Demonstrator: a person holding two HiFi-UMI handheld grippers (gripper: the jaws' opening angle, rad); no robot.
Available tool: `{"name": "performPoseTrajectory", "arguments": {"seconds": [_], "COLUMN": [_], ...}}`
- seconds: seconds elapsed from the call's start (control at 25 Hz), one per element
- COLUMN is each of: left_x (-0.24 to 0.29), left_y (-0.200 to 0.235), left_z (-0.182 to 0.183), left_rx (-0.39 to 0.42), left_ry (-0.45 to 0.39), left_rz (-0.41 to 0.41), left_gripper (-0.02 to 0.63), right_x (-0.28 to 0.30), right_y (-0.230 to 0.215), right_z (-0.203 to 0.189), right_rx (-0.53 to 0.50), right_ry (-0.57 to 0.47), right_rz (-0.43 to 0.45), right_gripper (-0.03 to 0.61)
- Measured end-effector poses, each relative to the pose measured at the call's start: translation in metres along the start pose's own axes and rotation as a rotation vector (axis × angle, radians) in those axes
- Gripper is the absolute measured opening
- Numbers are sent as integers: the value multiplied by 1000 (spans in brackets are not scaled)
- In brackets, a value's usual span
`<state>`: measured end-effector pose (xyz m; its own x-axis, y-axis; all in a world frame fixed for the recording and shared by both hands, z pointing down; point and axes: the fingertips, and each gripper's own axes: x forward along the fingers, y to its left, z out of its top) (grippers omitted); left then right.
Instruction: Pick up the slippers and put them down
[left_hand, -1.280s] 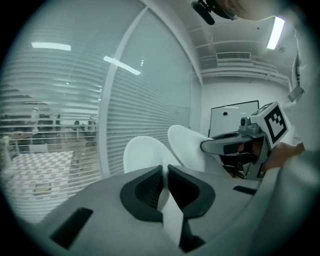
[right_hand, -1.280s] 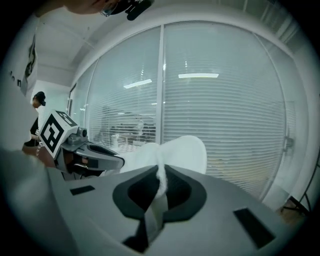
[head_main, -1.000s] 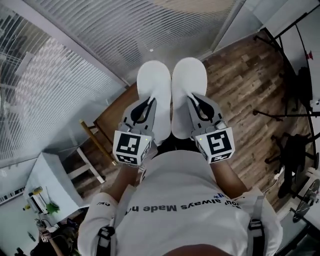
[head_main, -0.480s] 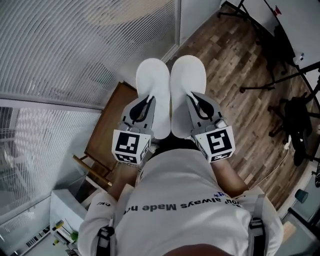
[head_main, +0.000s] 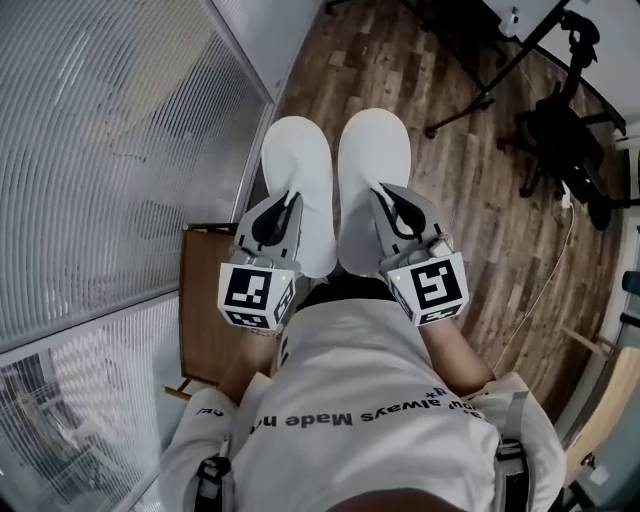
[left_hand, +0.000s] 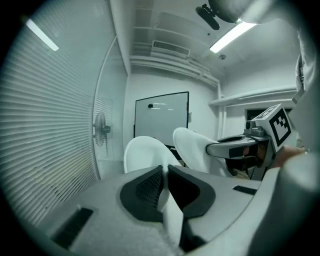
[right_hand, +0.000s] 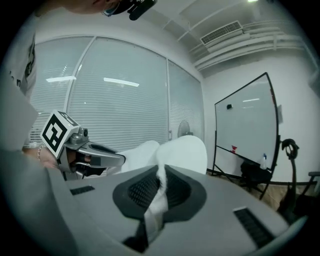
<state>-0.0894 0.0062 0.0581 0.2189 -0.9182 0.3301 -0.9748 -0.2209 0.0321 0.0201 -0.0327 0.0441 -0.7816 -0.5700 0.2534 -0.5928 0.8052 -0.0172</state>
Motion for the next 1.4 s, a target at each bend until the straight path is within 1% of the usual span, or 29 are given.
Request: {"name": "performPoseTrajectory", "arguments": {"seconds": [0.16, 0.28, 0.44, 0.56, 0.76, 0.88, 1.04, 1.12, 1.24, 1.4], "left_x": [33, 53, 68, 73, 77, 81, 85, 92, 103, 135], "left_y": [-23, -34, -31, -26, -21, -15, -6, -3, -6, -3], "left_z": [9, 13, 21, 21, 21, 21, 8, 3, -7, -12], "left_rx": [25, 43, 60, 75, 92, 82, 65, 63, 47, 41], "left_ry": [7, 12, 18, 22, 29, 38, 45, 57, 97, 125], "left_rz": [-91, -157, -224, -266, -288, -285, -280, -278, -284, -294], "left_gripper": [28, 28, 28, 28, 28, 28, 28, 28, 28, 28], "right_x": [-17, -26, -24, -17, -8, 1, 12, 17, 21, 39], "right_y": [-33, -49, -56, -56, -58, -62, -60, -64, -70, -94], "right_z": [-7, -11, -7, -7, -8, -7, -15, -19, -30, -41], "right_rx": [39, 58, 74, 78, 76, 77, 78, 83, 107, 124], "right_ry": [6, 11, 15, 17, 26, 33, 43, 51, 79, 103], "right_rz": [-100, -166, -237, -272, -283, -273, -266, -262, -248, -243], "right_gripper": [21, 21, 21, 21, 21, 21, 21, 21, 21, 21]}}
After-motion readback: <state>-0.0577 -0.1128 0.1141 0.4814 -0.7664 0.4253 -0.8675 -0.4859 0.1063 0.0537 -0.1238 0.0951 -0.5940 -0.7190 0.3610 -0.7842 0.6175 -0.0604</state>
